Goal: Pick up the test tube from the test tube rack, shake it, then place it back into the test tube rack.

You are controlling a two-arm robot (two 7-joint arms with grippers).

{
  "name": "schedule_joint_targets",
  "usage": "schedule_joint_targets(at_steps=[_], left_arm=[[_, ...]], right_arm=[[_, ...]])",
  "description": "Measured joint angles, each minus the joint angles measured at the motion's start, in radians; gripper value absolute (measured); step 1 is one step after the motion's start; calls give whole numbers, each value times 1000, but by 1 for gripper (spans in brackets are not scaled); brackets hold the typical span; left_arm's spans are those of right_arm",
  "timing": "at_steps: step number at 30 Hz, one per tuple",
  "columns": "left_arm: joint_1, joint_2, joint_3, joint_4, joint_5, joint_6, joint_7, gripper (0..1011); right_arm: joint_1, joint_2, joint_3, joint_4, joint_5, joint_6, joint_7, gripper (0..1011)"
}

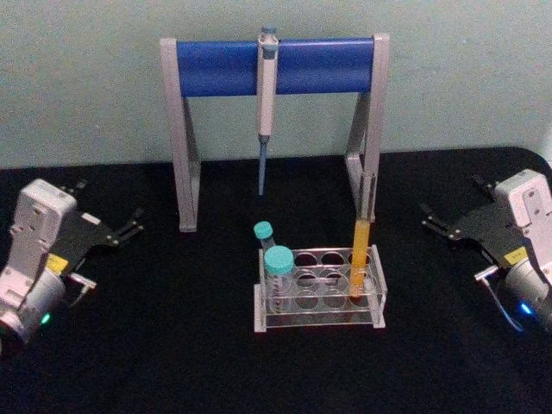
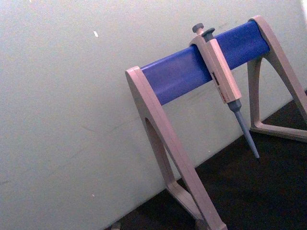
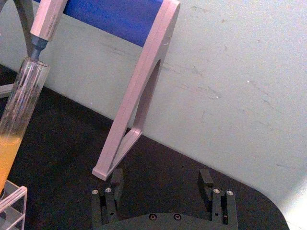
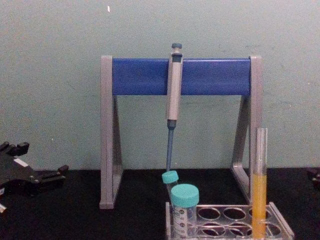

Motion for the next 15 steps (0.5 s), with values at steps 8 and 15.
schedule_joint_targets(at_steps=[8,15], left_arm=[[0,0,0,0,0,0,0,1001],[0,0,0,0,0,0,0,1001]], right_arm=[[0,0,0,0,0,0,0,1000],[0,0,0,0,0,0,0,1000]])
